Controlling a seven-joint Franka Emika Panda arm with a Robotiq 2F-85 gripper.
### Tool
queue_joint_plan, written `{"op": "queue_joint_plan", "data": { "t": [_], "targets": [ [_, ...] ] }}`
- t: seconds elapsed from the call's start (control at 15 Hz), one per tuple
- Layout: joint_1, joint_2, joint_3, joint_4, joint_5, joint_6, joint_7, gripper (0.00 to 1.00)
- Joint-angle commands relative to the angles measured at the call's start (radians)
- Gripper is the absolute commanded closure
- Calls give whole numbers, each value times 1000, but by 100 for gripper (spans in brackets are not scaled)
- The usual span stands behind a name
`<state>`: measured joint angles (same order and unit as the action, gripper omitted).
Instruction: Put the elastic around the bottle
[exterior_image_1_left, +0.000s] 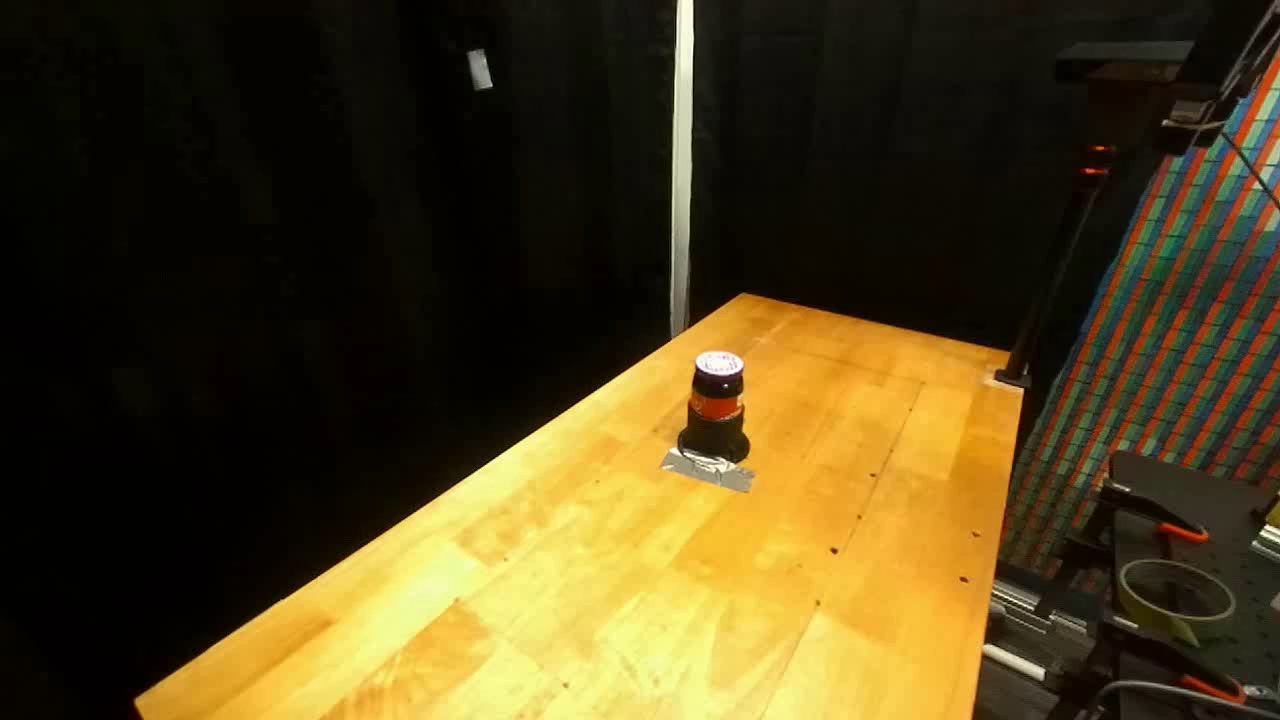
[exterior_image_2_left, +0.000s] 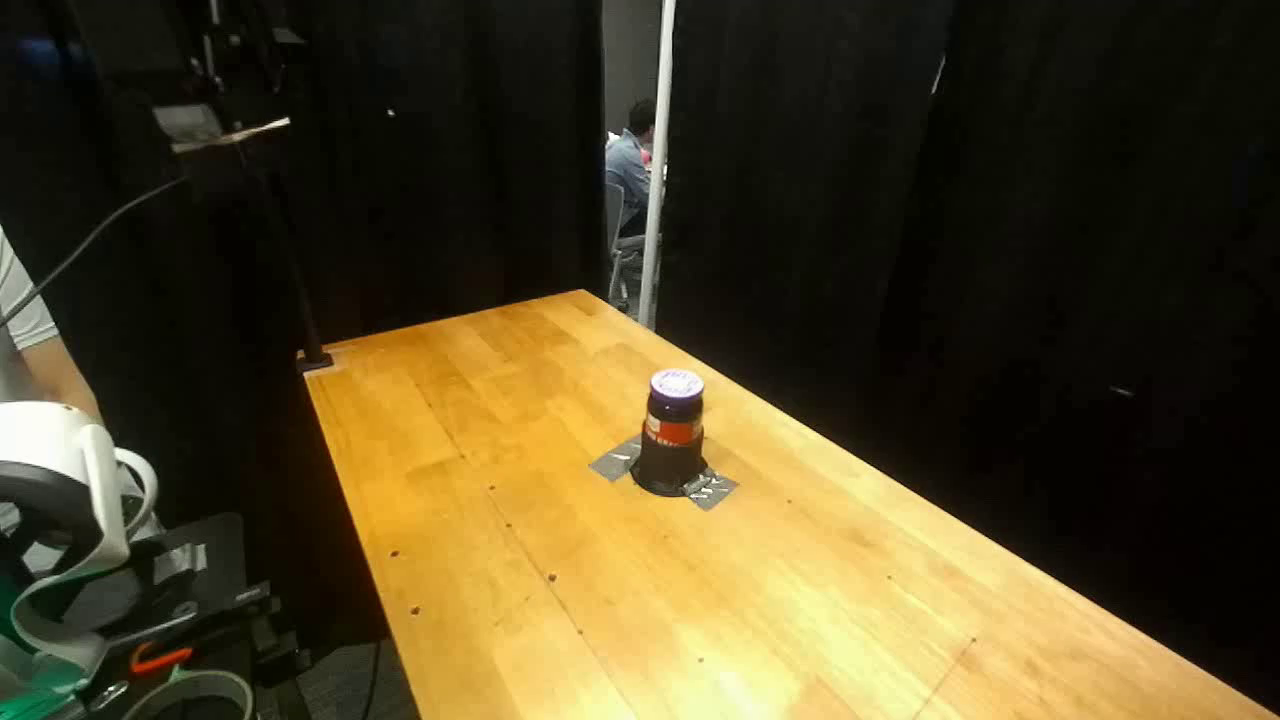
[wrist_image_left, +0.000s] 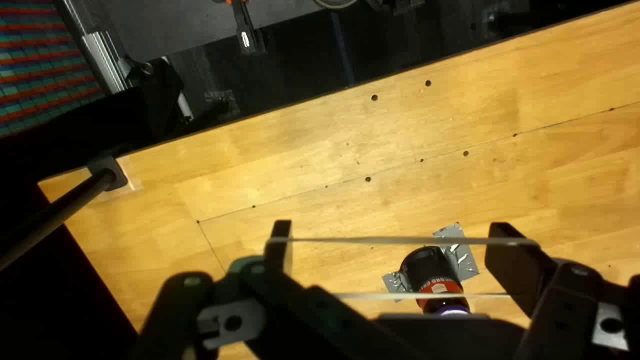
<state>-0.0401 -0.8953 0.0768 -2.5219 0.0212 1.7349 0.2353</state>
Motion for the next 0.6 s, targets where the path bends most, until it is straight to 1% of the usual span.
{"op": "queue_joint_plan", "data": {
  "t": [0.0, 0.53],
  "targets": [
    [-4, -1, 2, 7, 2, -3, -3, 0],
    [-4, -5, 2, 16, 2, -3, -3, 0]
  ]
}}
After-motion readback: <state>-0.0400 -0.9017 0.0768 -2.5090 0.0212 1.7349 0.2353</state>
